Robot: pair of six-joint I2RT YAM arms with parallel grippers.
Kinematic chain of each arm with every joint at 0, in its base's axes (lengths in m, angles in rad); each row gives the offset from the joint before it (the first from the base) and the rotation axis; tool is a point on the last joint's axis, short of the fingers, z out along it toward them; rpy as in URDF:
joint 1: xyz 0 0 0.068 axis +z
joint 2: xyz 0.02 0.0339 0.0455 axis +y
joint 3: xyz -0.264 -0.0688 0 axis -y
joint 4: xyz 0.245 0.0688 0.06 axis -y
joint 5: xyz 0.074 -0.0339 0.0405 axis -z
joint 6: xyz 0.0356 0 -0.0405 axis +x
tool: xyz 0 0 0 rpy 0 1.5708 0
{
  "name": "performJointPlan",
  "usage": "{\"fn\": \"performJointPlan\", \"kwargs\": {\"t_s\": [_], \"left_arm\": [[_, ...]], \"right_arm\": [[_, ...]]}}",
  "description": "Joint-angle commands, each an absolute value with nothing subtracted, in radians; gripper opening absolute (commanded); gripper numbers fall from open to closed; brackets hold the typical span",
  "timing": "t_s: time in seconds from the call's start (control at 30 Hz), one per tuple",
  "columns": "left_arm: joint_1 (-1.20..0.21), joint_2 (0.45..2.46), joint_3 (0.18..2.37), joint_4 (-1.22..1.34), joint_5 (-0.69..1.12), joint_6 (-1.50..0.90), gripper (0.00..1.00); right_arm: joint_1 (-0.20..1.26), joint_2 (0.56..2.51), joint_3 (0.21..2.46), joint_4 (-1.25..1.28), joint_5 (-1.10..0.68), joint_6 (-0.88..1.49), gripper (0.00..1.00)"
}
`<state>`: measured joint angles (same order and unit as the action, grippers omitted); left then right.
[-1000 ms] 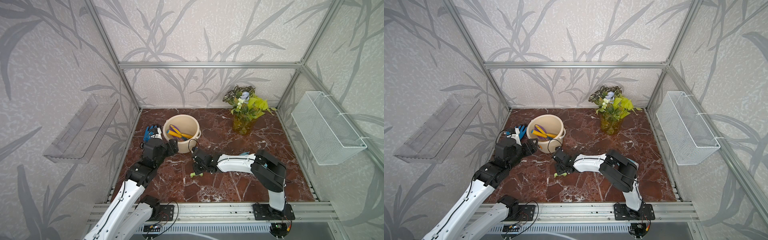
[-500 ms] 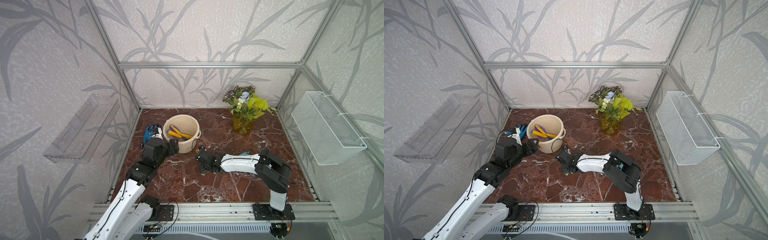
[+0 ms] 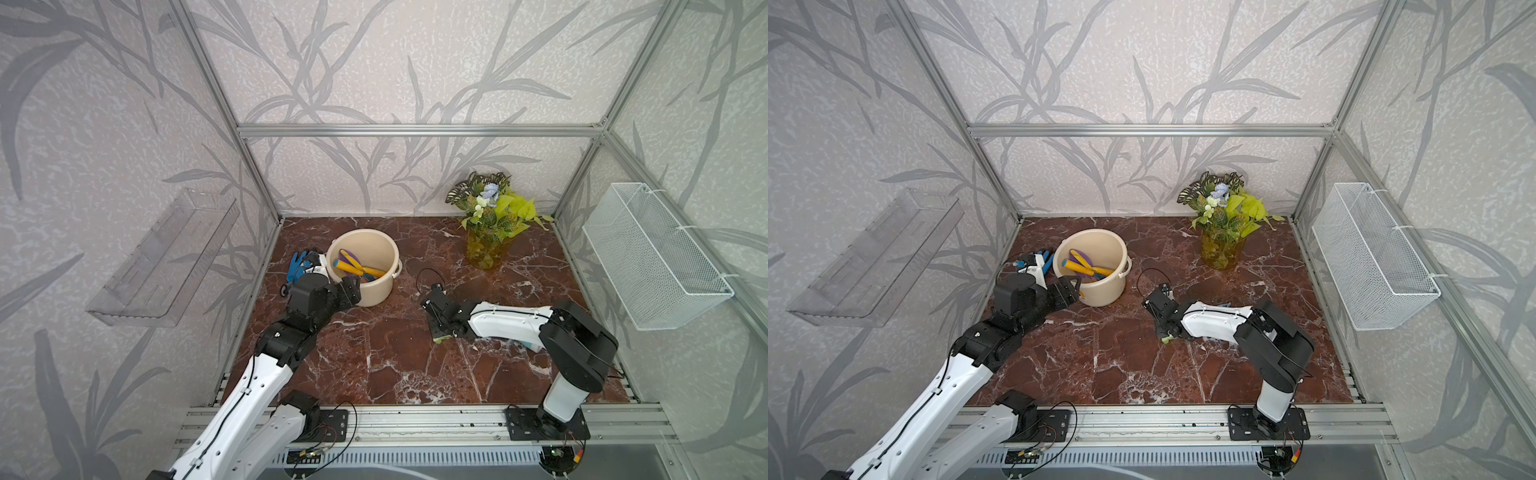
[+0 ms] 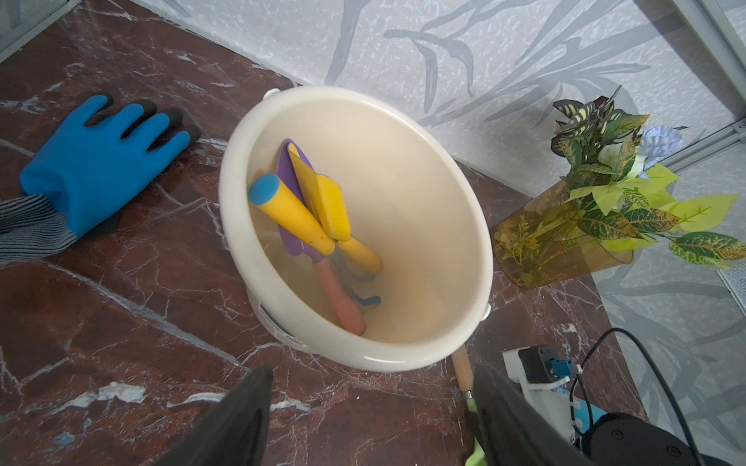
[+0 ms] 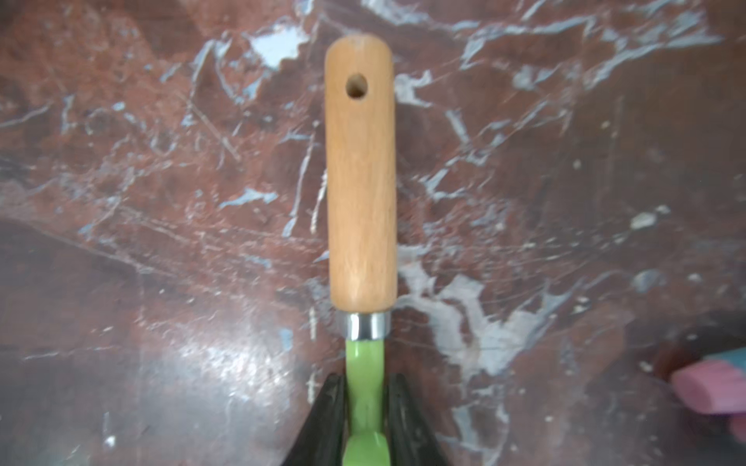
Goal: Organize the gardening tools
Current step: Move the gardening tool to the center of the board, then pick up the gardening tool from the center of the board.
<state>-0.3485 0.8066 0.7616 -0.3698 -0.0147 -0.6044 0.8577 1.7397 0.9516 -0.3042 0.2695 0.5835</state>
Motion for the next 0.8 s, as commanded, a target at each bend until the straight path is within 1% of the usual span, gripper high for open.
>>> {"fn": "performJointPlan", "kwargs": {"t_s": [0.0,0.33,0.57,0.63,0.77], "left_arm": [[-0.351,0.808,0.767,-0.338,0.006,-0.616,0.8],[-0.35,0.81,0.779,-0.345,0.007,-0.611,0.8],[-0.35,0.821,0.788,-0.334,0.023,-0.612,0.8],[-0.35,0.826,0.797,-0.334,0.027,-0.609,0.8],[-0.351,0.835,0.805,-0.327,0.038,-0.608,0.8]], "right_arm": [[0.844,1.734,0.962,-0.327,0.284,0.578,0.29],[0.831,1.777,0.991,-0.306,0.252,0.571,0.29],[0.813,1.791,0.977,-0.285,0.221,0.584,0.27],[0.811,1.791,0.973,-0.278,0.212,0.586,0.23],[0.81,1.779,0.974,-0.279,0.207,0.579,0.11]]}}
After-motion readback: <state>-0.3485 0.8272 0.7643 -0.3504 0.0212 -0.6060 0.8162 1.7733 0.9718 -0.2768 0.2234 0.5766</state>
